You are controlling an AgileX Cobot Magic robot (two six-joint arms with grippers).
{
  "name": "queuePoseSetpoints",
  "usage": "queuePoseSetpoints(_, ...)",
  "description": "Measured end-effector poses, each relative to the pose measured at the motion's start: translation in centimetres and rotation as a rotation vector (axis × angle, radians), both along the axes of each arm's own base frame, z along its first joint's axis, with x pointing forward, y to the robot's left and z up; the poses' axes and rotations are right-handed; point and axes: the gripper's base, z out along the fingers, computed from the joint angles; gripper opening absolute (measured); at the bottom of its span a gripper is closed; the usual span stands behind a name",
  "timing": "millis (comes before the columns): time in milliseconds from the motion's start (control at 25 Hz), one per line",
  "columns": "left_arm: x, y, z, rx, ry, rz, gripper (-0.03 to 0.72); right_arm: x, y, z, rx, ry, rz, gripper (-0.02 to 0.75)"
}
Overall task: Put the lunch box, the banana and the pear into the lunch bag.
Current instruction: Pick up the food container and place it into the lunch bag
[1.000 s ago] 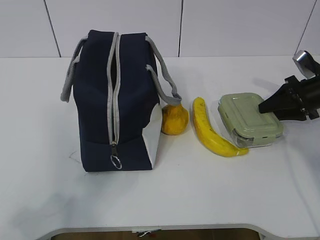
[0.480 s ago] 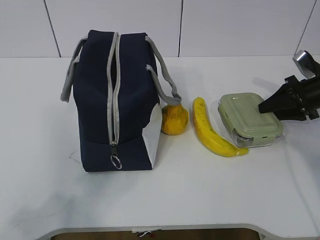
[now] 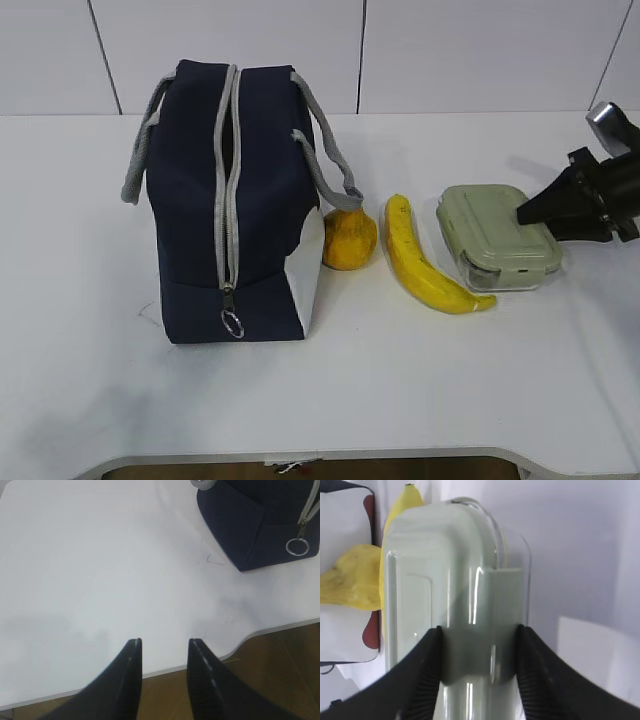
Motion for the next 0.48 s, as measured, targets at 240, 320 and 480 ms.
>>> queuePoseSetpoints(240,0.0,0.0,0.0,0.0,0.0,0.0,0.24,-0.09,-0.17,0.96,-0.021,0.033,-0.053,0.357)
queuePoseSetpoints(320,0.0,0.0,0.0,0.0,0.0,0.0,0.24,-0.16,-0.2,1.12,-0.029,0.039,-0.06,0.357)
queuePoseSetpoints(480,0.0,0.0,0.0,0.0,0.0,0.0,0.24,-0.15,-0.21,1.13,-0.027,0.047,-0.07,0.356)
